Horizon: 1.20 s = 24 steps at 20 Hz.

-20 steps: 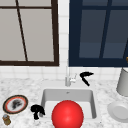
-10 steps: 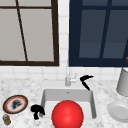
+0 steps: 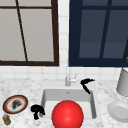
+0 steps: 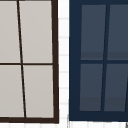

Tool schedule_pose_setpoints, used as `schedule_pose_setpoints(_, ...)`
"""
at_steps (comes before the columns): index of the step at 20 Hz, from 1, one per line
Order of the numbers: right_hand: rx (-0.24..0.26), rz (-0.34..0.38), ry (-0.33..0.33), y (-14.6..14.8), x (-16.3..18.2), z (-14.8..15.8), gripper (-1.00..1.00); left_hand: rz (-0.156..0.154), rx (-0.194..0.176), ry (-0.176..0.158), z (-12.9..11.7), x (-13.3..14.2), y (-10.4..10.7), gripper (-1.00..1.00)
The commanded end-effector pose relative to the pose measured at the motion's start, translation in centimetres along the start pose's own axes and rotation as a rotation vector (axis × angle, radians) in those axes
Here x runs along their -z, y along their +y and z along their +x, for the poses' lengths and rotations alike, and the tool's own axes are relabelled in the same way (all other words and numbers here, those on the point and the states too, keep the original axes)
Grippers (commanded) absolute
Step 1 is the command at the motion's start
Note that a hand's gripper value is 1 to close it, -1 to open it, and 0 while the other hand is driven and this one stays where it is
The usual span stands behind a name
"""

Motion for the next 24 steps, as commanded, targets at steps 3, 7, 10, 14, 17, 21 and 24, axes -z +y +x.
schedule_pose_setpoints(3, 0.054, 0.036, 0.004, 1.1, -1.2, -1.8, -1.0, 0.0, 0.0, 0.0, 0.0, 0.0, 0.0, 0.0)
schedule_pose_setpoints(7, 0.129, 0.052, -0.11, 2.3, -3.7, -3.1, -1.0, 0.0, 0.0, 0.0, 0.0, 0.0, 0.0, 0.0)
schedule_pose_setpoints(10, 0.166, 0.069, -0.135, 3.4, -5.6, -4.2, -1.0, 0.0, 0.0, 0.0, 0.0, 0.0, 0.0, 0.0)
schedule_pose_setpoints(14, 0.221, 0.093, -0.177, 4.6, -7.8, -5.8, -1.0, 0.0, 0.0, 0.0, 0.0, 0.0, 0.0, 0.0)
schedule_pose_setpoints(17, 0.255, 0.107, -0.206, 6.1, -9.2, -6.1, -1.0, 0.0, 0.0, 0.0, 0.0, 0.0, 0.0, 0.0)
schedule_pose_setpoints(21, 0.302, 0.125, -0.243, 7.7, -11.0, -6.9, -1.0, 0.0, 0.0, 0.0, 0.0, 0.0, 0.0, 0.0)
schedule_pose_setpoints(24, 0.343, 0.143, -0.276, 8.9, -12.4, -7.4, -1.0, 0.0, 0.0, 0.0, 0.0, 0.0, 0.0, 0.0)
